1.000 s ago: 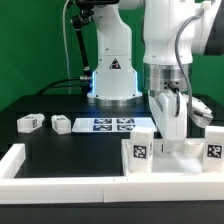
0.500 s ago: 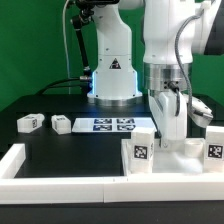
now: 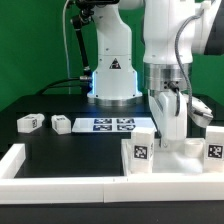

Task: Assemble square table

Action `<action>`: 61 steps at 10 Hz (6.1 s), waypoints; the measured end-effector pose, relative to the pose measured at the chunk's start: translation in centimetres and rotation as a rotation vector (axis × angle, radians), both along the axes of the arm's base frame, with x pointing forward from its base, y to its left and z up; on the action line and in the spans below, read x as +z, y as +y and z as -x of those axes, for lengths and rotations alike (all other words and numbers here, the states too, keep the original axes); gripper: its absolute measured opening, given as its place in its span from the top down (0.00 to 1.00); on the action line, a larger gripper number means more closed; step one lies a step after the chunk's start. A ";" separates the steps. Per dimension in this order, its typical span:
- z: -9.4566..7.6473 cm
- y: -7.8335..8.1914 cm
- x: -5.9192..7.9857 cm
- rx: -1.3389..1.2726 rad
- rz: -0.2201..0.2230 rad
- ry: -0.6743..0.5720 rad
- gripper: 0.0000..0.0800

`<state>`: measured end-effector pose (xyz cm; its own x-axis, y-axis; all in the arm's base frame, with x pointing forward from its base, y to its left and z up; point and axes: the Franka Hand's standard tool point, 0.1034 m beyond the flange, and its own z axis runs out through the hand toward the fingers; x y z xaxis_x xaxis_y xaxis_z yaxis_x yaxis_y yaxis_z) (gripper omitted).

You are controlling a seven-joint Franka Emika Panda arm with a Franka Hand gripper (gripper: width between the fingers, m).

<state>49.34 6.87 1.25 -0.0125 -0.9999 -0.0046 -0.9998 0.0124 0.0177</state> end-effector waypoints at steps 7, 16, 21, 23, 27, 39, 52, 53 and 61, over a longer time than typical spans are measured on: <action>3.0 -7.0 2.0 0.400 0.080 -0.141 0.92; 1.5 -15.4 2.8 1.318 0.161 -0.113 0.92; -2.0 -14.2 2.4 1.914 0.173 -0.031 0.92; -1.7 -14.4 2.2 2.007 0.170 -0.011 0.92; -5.7 -15.2 3.3 2.758 0.258 0.108 0.92; -13.7 -2.8 2.9 3.044 0.477 0.074 0.92; -15.0 -1.1 2.5 3.067 0.500 0.066 0.57; -15.0 -1.2 2.5 3.066 0.500 0.066 0.57; -15.0 -1.3 2.4 3.065 0.498 0.066 0.19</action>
Offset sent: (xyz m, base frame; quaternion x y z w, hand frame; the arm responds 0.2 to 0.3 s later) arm -0.0425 -0.0365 0.0194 0.1408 -0.0256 -0.1119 0.9834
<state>64.31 5.60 3.69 0.0552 0.9978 -0.0369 0.9417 -0.0397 0.3340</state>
